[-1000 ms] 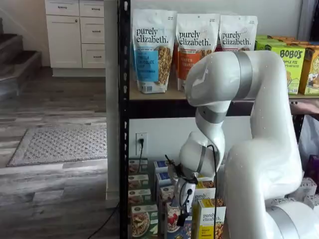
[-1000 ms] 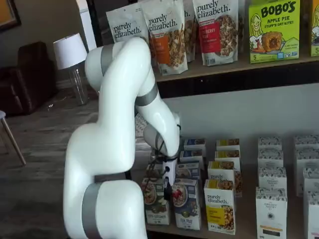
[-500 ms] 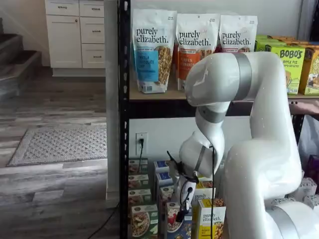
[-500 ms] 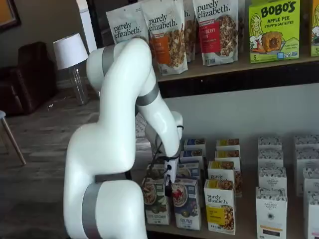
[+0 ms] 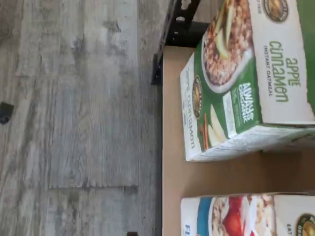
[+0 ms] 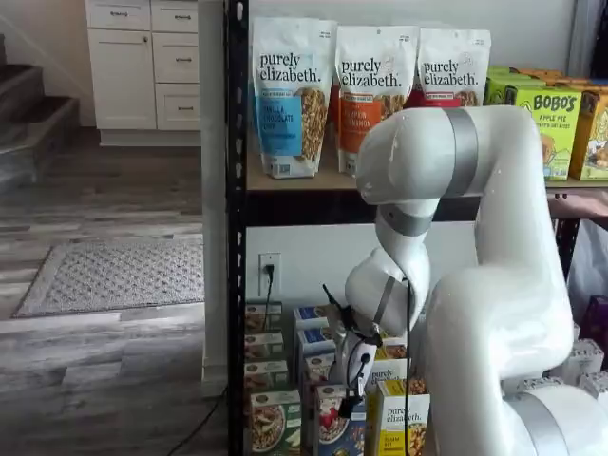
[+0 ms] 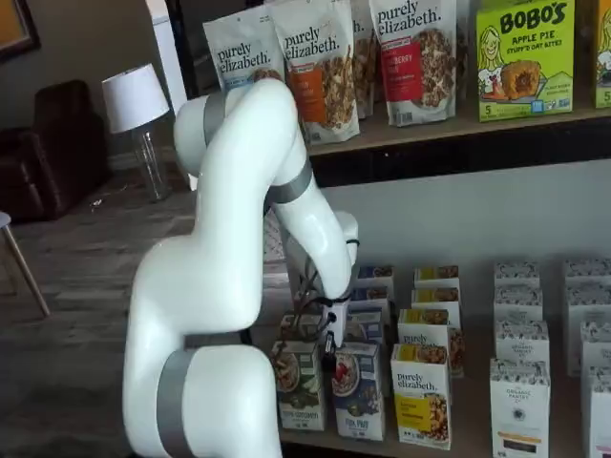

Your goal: Pick up the blue and white box that is on the bottom shelf, the second box from the left

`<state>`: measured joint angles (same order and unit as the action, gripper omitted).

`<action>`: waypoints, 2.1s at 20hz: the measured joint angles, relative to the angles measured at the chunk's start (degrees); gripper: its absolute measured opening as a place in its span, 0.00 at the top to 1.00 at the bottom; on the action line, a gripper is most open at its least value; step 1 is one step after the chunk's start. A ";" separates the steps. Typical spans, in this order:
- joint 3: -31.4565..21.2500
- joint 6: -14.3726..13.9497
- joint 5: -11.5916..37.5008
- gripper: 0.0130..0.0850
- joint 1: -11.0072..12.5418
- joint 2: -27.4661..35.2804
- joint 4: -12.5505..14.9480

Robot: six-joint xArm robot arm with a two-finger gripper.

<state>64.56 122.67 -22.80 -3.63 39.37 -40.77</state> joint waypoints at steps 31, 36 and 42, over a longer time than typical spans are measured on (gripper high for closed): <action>17.41 -7.63 -2.65 0.00 1.66 13.72 9.37; 19.44 -11.89 -3.68 0.00 1.84 15.42 14.39; 21.57 -16.97 -6.08 0.00 1.94 16.99 20.23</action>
<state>86.13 105.70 -28.88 -1.68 56.36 -20.54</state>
